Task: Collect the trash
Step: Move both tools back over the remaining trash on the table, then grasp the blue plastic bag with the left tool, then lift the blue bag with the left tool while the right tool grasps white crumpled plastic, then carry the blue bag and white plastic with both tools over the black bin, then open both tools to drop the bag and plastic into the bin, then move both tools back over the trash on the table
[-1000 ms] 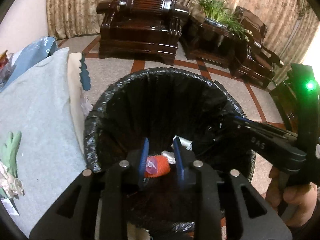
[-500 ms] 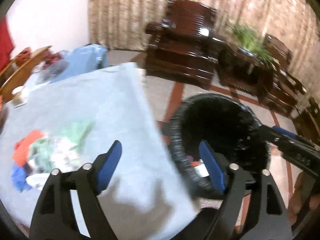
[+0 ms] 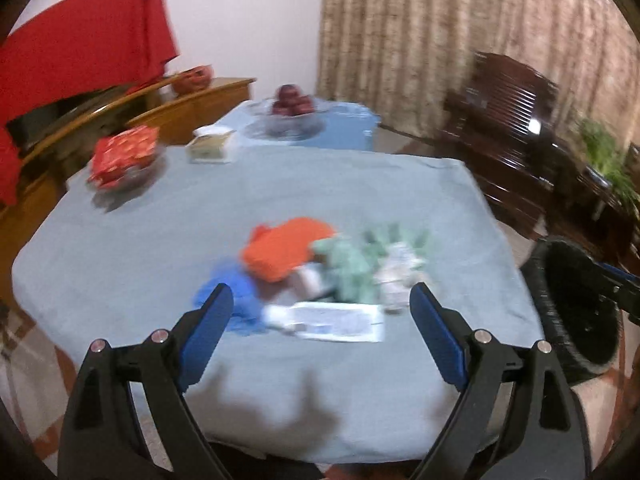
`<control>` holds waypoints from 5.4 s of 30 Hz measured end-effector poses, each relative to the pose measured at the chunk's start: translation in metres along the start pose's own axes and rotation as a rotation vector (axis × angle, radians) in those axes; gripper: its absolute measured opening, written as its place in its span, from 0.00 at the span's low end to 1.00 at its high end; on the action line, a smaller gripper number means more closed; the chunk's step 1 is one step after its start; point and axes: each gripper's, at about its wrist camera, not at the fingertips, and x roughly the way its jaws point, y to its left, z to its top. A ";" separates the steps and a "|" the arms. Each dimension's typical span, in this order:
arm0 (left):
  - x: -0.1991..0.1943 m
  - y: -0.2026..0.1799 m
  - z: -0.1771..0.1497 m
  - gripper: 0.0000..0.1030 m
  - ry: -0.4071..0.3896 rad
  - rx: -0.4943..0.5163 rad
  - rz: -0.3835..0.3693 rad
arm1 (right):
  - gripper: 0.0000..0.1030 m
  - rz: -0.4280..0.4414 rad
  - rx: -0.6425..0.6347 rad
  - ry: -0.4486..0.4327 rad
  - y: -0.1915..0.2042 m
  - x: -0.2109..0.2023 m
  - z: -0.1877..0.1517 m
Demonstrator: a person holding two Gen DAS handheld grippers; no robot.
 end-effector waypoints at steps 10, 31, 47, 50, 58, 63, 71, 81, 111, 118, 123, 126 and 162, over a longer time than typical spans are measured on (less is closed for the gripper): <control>0.008 0.077 -0.016 0.85 -0.021 -0.037 0.023 | 0.68 -0.005 -0.035 -0.003 0.065 0.049 -0.007; 0.135 0.111 -0.035 0.83 0.139 0.004 -0.017 | 0.68 -0.107 -0.026 0.061 0.112 0.153 -0.026; 0.147 0.116 -0.032 0.20 0.120 0.005 -0.034 | 0.59 -0.124 0.006 0.073 0.100 0.187 -0.011; 0.140 0.115 -0.026 0.20 0.105 0.004 -0.040 | 0.57 -0.131 0.011 0.078 0.097 0.195 -0.009; 0.132 0.113 -0.024 0.20 0.098 -0.005 -0.039 | 0.04 -0.100 -0.016 0.144 0.089 0.213 -0.007; 0.117 0.107 -0.022 0.20 0.075 -0.002 -0.033 | 0.03 -0.065 -0.021 0.125 0.088 0.194 -0.003; 0.081 0.094 -0.013 0.20 0.029 0.020 0.006 | 0.03 -0.026 -0.014 0.061 0.086 0.144 0.010; 0.031 0.053 0.000 0.20 -0.025 0.062 -0.038 | 0.03 -0.017 -0.006 -0.029 0.066 0.069 0.019; -0.009 -0.243 0.005 0.20 -0.040 0.300 -0.400 | 0.03 -0.290 0.194 -0.160 -0.135 -0.072 -0.003; 0.006 -0.309 -0.003 0.20 0.010 0.362 -0.490 | 0.03 -0.347 0.243 -0.139 -0.186 -0.081 -0.015; 0.041 -0.358 -0.017 0.20 0.097 0.418 -0.526 | 0.03 -0.365 0.296 -0.062 -0.229 -0.058 -0.027; 0.062 -0.380 -0.025 0.20 0.147 0.444 -0.538 | 0.03 -0.386 0.322 -0.004 -0.255 -0.037 -0.039; 0.066 -0.276 -0.012 0.74 0.142 0.381 -0.442 | 0.38 -0.295 0.329 0.034 -0.211 -0.032 -0.035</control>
